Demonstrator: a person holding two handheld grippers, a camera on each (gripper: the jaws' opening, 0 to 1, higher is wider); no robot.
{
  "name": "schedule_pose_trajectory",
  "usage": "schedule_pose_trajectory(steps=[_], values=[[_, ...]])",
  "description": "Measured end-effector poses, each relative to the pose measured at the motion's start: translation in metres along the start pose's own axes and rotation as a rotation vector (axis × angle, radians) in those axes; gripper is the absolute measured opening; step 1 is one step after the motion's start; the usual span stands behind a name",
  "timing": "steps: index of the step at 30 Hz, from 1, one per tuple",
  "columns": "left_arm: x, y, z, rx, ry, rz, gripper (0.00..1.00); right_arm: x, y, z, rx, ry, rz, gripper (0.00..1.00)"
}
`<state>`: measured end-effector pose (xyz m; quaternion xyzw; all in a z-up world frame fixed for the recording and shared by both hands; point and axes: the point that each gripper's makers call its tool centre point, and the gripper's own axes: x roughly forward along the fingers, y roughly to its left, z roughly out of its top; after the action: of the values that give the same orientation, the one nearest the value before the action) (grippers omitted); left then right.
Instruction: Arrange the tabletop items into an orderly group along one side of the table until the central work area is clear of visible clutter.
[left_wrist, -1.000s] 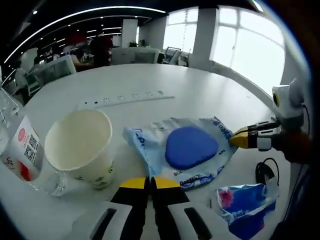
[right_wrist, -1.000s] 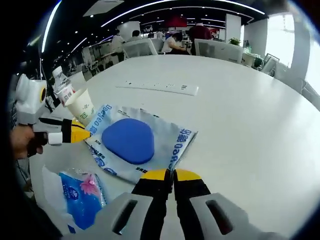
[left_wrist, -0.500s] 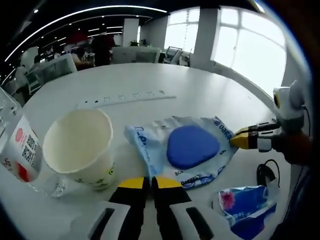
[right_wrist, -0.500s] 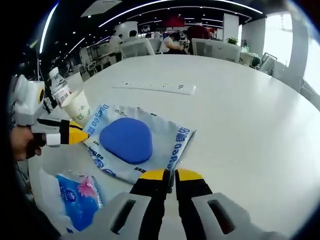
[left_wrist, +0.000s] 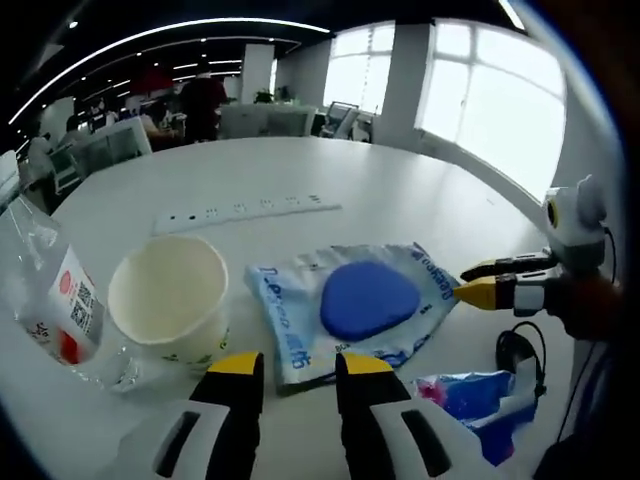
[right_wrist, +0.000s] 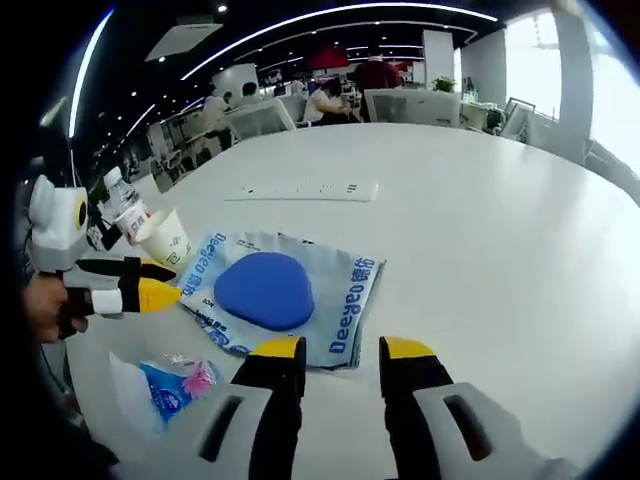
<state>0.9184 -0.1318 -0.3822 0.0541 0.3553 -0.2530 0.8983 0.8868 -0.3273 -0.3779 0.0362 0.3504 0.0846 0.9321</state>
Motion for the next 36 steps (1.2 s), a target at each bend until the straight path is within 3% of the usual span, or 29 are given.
schedule_pose_trajectory(steps=[6, 11, 15, 28, 34, 36], values=[[-0.015, -0.004, 0.000, -0.002, -0.008, -0.012, 0.33, -0.020, 0.001, 0.000, 0.039, -0.046, 0.010, 0.44], [-0.031, -0.011, -0.004, 0.012, -0.018, -0.051, 0.45, -0.046, -0.002, 0.001, 0.055, -0.085, -0.004, 0.54], [-0.045, -0.018, -0.009, 0.048, -0.012, -0.073, 0.45, -0.066, 0.000, -0.002, 0.082, -0.105, -0.021, 0.56], [-0.057, -0.034, -0.022, 0.180, 0.027, -0.211, 0.51, -0.104, 0.011, -0.041, 0.167, -0.108, -0.068, 0.65], [-0.057, -0.047, -0.034, 0.225, 0.065, -0.286, 0.48, -0.118, 0.027, -0.061, 0.225, -0.112, -0.086, 0.65], [-0.056, -0.049, -0.039, 0.285, 0.080, -0.293, 0.45, -0.120, 0.036, -0.069, 0.228, -0.106, -0.093, 0.64]])
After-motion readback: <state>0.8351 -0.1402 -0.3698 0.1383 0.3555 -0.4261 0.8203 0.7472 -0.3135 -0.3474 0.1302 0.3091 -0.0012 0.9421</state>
